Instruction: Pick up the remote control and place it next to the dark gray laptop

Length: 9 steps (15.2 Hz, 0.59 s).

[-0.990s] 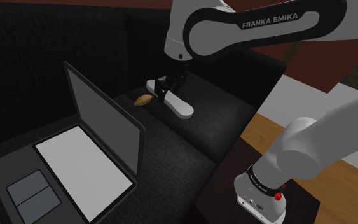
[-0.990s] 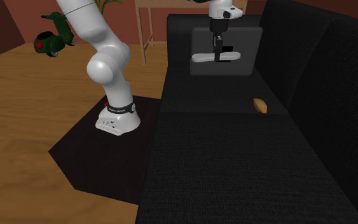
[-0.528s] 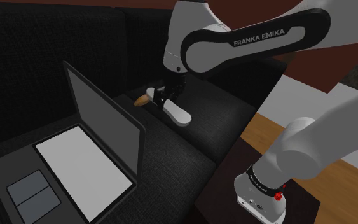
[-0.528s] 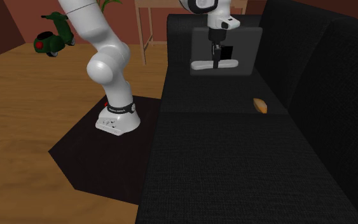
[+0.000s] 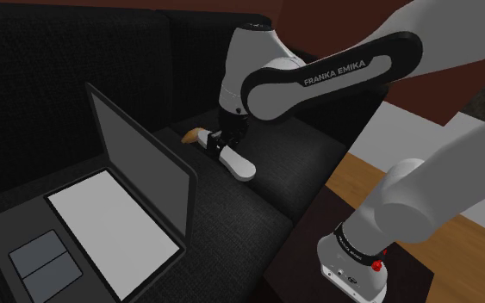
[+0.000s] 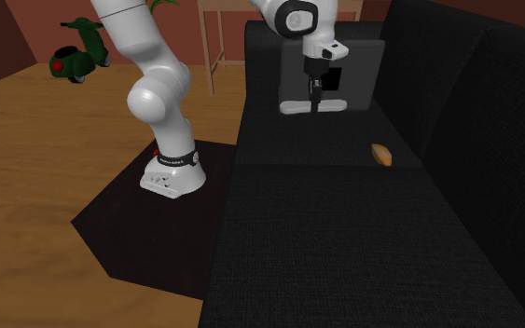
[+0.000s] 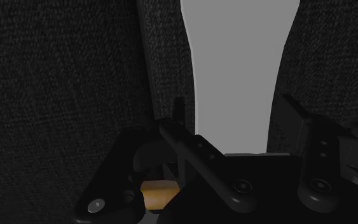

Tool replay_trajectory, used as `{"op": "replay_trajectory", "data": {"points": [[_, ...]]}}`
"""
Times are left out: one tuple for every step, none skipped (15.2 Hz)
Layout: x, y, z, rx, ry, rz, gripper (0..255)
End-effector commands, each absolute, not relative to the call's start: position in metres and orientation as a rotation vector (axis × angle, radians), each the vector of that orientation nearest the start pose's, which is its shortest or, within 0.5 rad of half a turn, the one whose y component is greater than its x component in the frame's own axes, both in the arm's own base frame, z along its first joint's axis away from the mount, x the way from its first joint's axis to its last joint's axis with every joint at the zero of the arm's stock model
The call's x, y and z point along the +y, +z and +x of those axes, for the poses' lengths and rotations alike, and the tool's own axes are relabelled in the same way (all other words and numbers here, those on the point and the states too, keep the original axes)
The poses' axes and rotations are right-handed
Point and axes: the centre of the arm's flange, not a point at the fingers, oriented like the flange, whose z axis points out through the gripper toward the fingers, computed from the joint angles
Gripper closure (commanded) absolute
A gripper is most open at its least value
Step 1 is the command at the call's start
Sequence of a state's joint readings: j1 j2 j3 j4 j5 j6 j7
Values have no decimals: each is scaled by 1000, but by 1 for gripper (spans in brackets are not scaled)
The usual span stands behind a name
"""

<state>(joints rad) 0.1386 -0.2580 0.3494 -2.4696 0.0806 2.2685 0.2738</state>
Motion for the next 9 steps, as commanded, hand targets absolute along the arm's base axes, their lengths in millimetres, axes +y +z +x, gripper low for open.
{"op": "replay_trajectory", "data": {"points": [[214,376,398,-243,-80,-3137,255],[214,371,398,-243,-80,-3137,255],[214,366,398,-243,-80,-3137,255],[214,360,398,-243,-80,-3137,255],[214,355,398,-243,-80,-3137,255],[214,350,398,-243,-80,-3137,255],[214,345,398,-243,-80,-3137,255],[214,339,398,-243,-80,-3137,255],[214,334,398,-243,-80,-3137,255]]}}
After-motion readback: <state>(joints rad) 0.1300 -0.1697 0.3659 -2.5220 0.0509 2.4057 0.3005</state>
